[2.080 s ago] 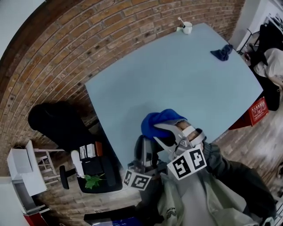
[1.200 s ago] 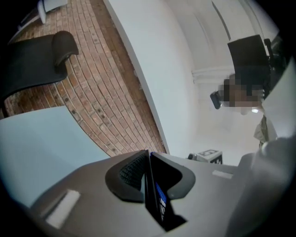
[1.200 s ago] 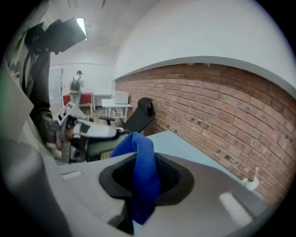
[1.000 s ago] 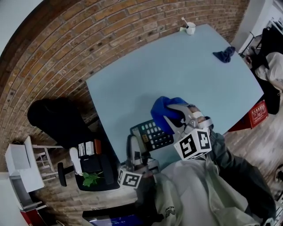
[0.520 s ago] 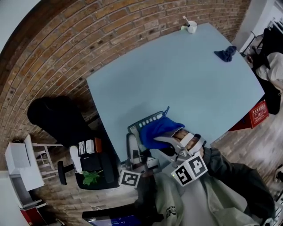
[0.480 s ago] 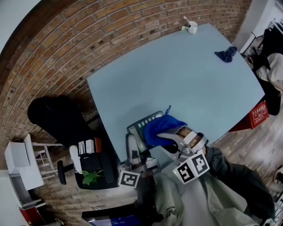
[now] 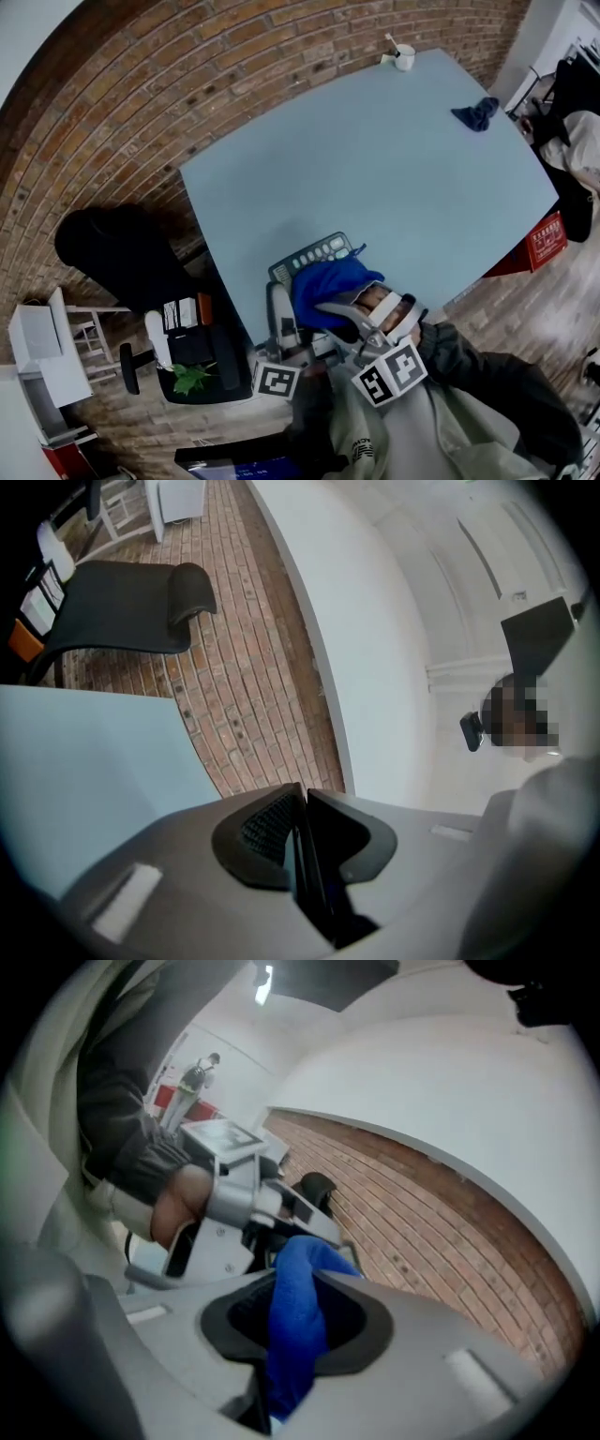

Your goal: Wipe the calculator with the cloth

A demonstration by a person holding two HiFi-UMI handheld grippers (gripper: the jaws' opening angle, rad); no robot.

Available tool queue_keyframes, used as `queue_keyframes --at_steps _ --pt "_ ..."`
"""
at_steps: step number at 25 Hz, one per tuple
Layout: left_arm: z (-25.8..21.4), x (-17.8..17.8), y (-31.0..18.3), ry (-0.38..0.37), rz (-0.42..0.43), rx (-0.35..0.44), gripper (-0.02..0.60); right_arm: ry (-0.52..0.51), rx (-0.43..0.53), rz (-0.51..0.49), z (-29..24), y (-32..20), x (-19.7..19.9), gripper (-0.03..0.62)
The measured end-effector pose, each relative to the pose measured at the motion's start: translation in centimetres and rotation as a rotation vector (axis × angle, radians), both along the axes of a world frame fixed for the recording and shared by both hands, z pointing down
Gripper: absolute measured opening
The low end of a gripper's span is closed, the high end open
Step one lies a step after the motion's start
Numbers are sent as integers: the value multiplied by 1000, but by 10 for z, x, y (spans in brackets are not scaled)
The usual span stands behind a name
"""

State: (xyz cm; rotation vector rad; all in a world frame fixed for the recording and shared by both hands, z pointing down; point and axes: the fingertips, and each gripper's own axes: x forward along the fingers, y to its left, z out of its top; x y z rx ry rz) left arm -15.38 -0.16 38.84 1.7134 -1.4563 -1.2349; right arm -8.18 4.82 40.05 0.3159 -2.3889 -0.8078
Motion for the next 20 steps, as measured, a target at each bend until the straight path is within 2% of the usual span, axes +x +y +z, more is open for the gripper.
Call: queue_keyframes --at_steps 2,4,9,12,16,18,20 --pt "1 0 1 18 8 2 44 -23 -13 -37 -2 11 -9 78" --pt "0 -6 4 34 -5 11 44 -32 -29 -31 -1 6 -4 78" --pt "-5 -30 9 61 -55 30 48 -58 -35 121 1 -37 42 78" --pt "-4 -30 8 82 -55 31 48 -44 30 107 3 -33 50 78" --pt "3 -20 4 143 -44 22 48 -17 112 29 9 -5 36 78" --pt "4 -17 4 185 -37 29 48 1 195 -34 11 10 26 78" --pt "4 -15 3 231 -31 40 48 20 322 -81 10 18 20 78"
